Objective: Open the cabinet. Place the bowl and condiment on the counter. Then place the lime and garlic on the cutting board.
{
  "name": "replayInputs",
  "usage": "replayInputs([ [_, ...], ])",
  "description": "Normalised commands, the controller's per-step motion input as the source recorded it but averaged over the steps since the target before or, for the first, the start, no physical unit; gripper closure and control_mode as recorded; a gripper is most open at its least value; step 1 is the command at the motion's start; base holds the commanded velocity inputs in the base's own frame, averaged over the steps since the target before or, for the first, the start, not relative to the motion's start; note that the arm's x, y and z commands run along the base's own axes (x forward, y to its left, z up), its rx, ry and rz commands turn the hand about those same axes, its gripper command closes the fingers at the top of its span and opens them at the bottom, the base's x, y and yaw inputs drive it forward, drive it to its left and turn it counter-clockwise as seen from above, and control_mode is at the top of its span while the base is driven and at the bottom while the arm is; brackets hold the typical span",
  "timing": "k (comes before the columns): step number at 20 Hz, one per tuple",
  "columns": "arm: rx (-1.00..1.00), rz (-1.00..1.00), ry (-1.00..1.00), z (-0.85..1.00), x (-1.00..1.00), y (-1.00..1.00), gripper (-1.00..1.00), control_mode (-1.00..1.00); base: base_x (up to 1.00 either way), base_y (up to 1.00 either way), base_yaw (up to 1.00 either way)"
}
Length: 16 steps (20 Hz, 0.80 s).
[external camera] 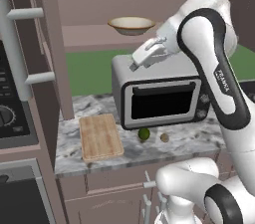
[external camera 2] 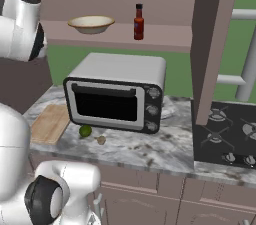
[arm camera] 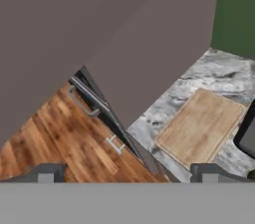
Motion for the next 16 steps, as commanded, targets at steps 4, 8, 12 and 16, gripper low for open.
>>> replayInputs([
  [4, -0.3, -0.02, -0.19, 0.05, 0.02, -0.74, -1.0, -1.0, 0.0, 0.0, 0.0],
  [8, -0.43, 0.0, -0.23, 0.13, 0.22, -0.27, -1.0, -1.0, 0.0, 0.0, 0.0],
  [12, -0.48, -0.04, -0.26, 0.14, 0.45, -0.1, -1.0, -1.0, 0.0, 0.0, 0.0],
  [16, -0.32, -0.18, -0.18, 0.37, 0.59, -0.16, -1.0, -1.0, 0.0, 0.0, 0.0],
])
